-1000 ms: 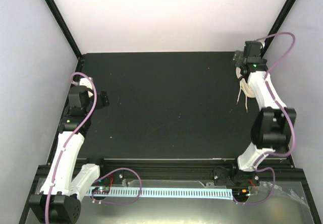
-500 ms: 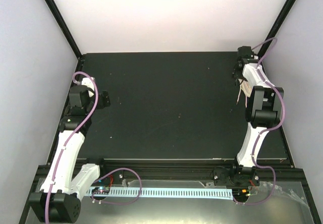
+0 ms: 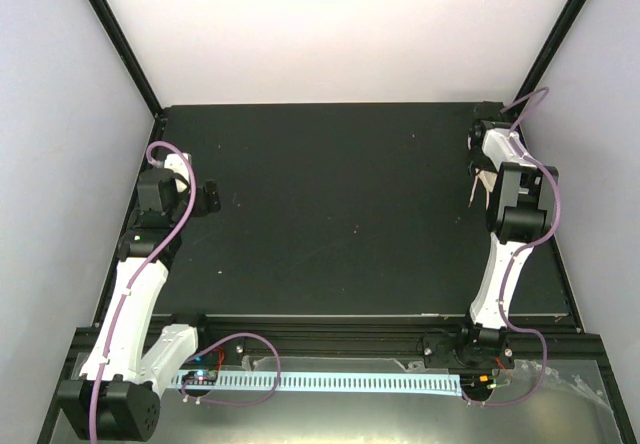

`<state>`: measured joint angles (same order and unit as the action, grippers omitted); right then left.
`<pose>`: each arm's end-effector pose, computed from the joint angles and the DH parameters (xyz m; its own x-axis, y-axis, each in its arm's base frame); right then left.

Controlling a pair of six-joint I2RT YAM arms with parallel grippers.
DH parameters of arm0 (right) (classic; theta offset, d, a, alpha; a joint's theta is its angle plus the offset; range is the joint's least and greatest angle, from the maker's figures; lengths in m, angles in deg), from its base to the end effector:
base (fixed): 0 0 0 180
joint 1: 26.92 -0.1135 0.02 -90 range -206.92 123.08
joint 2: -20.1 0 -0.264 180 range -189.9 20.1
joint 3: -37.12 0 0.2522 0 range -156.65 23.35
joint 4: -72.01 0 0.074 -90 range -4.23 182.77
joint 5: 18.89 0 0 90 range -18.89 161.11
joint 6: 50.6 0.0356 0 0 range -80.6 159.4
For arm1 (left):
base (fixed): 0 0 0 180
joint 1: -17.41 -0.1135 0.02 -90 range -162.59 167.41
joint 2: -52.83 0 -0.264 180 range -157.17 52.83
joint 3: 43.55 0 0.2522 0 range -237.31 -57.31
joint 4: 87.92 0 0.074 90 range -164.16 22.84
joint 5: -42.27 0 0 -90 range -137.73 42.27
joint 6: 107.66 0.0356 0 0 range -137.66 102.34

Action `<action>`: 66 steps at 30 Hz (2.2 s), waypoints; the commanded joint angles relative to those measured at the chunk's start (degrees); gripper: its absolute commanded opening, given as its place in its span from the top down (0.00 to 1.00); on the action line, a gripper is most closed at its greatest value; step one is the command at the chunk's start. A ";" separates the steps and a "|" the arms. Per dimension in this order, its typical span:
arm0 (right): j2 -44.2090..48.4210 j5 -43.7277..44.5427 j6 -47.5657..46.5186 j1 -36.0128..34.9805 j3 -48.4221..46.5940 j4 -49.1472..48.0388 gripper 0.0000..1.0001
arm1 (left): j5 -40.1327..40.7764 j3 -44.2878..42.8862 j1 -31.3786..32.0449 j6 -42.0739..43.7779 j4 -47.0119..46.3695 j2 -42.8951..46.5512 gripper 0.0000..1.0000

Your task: Tie the shoes

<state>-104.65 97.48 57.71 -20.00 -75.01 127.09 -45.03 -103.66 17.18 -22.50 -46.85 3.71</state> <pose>0.4515 -0.0707 0.1773 -0.7855 0.3789 -0.4893 0.5499 0.7901 -0.2709 0.1896 0.0024 0.3063 -0.4956 -0.0863 -0.8642 -0.0869 0.9950 -0.0495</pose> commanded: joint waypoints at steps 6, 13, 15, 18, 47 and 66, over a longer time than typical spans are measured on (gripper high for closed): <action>3.45 -5.22 -0.97 2.44 6.66 -2.17 0.98 | -0.83 0.21 0.17 0.89 -0.99 0.30 0.01; 16.05 -12.47 -3.14 2.32 11.29 -3.17 0.98 | -0.67 0.70 0.15 0.89 -1.18 0.32 0.01; 20.22 -16.65 -2.56 2.24 12.97 -2.78 0.98 | -0.51 0.55 0.21 0.88 -0.89 0.07 0.01; 26.28 -22.97 -1.42 1.17 16.48 -2.65 0.98 | -0.38 0.40 0.19 0.89 -0.79 0.39 0.01; 41.52 -11.50 22.20 -48.91 31.08 -5.43 0.98 | -0.87 1.10 0.23 0.79 -0.84 0.65 0.01; 48.29 -9.76 16.10 -51.76 39.09 -1.38 0.00 | -1.81 0.66 0.19 0.82 -0.64 -0.15 0.01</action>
<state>-62.70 85.94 79.61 -72.26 -32.24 122.53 -45.62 -102.70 17.18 -22.30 -47.14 3.23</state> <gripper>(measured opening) 0.805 0.989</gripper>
